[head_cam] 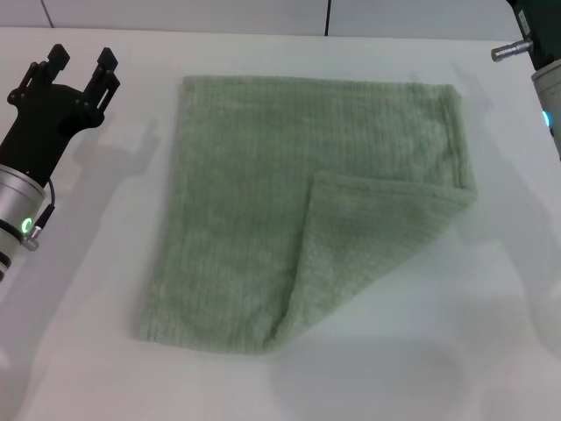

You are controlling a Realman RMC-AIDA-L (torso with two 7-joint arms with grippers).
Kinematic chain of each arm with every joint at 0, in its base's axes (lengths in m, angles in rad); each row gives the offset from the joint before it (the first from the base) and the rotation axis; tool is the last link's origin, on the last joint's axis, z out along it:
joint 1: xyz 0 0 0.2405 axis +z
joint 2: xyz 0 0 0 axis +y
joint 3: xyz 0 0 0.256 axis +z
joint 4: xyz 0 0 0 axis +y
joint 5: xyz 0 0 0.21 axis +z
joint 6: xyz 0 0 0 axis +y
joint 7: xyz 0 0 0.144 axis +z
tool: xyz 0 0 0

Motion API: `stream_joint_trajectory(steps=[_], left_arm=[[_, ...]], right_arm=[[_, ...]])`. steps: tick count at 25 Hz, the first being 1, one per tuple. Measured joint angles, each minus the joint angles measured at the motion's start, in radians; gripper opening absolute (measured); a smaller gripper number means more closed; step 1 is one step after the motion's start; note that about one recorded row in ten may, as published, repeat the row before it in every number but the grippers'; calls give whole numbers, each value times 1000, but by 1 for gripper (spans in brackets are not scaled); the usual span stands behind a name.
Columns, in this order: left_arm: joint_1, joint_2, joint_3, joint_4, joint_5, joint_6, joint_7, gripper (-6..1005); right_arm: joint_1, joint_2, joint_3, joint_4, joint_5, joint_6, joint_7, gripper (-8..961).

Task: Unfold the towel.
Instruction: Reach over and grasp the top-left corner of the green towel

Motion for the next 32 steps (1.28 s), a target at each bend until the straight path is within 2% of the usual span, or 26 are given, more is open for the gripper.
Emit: stream_joint_trajectory(steps=[20,26,30,32], left_arm=[[14,0,27,-9,1,2,-9,680],[8,-1,23,-10,0,0,-13,651],[1,-1,28,-11,1,1,-7,536],[-24,-3,33,-14,1,-25,-12,475]], right_arm=[[20,0,9,14,17,40,47,656],[23,-2,11,13,17,40,53,655],[16,-1,11,28,17,41,52,655],[16,-1,12,48,17,41,51,655]])
